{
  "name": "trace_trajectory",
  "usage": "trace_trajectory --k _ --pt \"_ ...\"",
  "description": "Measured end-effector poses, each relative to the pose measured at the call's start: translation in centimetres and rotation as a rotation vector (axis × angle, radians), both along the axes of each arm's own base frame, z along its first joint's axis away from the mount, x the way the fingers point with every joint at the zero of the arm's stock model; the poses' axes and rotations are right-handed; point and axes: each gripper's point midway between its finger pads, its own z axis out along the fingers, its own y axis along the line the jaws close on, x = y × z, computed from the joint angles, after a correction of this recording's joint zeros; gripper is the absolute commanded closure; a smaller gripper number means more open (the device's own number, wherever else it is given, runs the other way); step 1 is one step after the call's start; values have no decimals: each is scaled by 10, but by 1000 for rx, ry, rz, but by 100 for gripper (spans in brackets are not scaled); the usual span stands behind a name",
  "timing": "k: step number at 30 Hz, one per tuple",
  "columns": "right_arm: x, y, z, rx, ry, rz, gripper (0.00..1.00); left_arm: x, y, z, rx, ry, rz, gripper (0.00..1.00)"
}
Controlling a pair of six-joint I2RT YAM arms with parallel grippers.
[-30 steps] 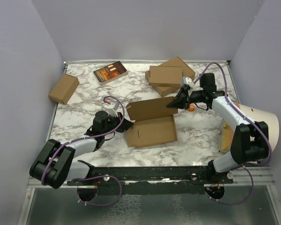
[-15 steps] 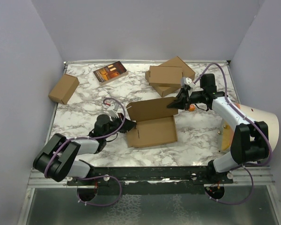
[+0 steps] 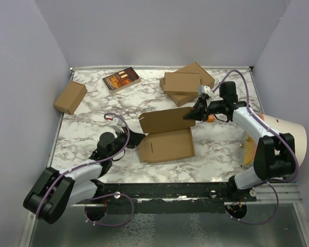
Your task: Fold the paper box
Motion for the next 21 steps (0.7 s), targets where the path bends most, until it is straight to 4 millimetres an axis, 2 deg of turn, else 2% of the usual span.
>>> trace_trajectory --k 2,8,16,21 --pt "0 0 0 0 -1 0 99 -2 5 3 9 -12 17 81" --pt "1 0 1 1 -6 -1 99 -3 18 -5 64 -5 66 98" --pt "1 0 2 2 -5 -2 99 -2 21 -36 130 81 77 100" --pt "1 0 1 2 -2 -3 99 5 16 -38 125 86 77 100"
